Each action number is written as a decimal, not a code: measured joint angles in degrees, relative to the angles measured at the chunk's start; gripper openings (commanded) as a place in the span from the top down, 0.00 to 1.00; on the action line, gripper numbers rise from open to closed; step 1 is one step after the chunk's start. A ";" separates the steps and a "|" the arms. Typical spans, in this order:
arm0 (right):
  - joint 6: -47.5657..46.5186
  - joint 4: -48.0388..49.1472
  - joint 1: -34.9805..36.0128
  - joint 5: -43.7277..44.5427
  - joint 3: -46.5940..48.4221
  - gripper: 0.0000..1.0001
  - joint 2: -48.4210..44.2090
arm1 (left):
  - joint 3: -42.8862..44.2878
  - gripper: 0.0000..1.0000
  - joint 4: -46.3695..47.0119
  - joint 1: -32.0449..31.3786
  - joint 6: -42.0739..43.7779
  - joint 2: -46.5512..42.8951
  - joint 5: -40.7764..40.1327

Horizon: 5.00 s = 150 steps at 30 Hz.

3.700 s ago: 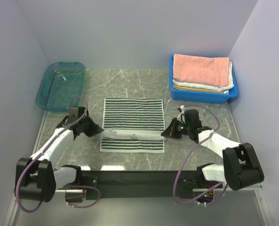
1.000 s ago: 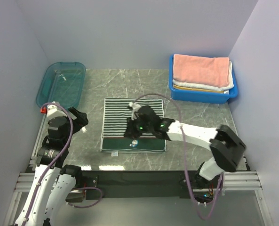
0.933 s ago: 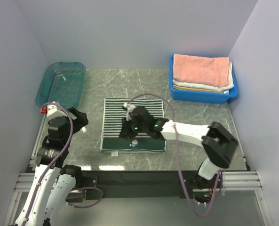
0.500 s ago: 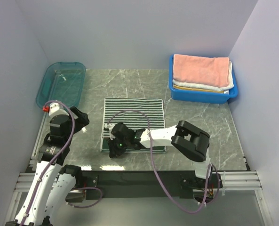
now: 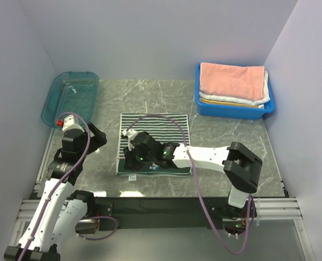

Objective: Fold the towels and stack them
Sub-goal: Fold the towel

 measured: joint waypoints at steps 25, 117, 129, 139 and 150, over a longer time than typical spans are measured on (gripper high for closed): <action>2.51 -1.57 -1.62 10.45 -7.56 0.47 -5.53 | -2.51 0.32 -1.22 -2.58 -6.38 11.10 9.07; 23.19 -21.70 -14.75 21.62 -33.35 0.66 -25.64 | -11.87 0.77 -2.56 -9.99 -24.35 18.64 5.66; 14.80 -25.05 -22.88 22.18 -23.82 0.54 -36.33 | -1.60 0.48 -9.16 -9.94 -23.85 17.29 -1.07; 11.30 -9.57 -30.75 12.61 -20.76 0.60 -19.96 | 9.44 0.62 3.63 -12.37 -20.48 40.15 6.14; 12.81 0.44 -37.09 5.70 -25.11 0.61 -9.55 | -5.73 0.61 12.46 -12.66 -25.46 37.07 7.78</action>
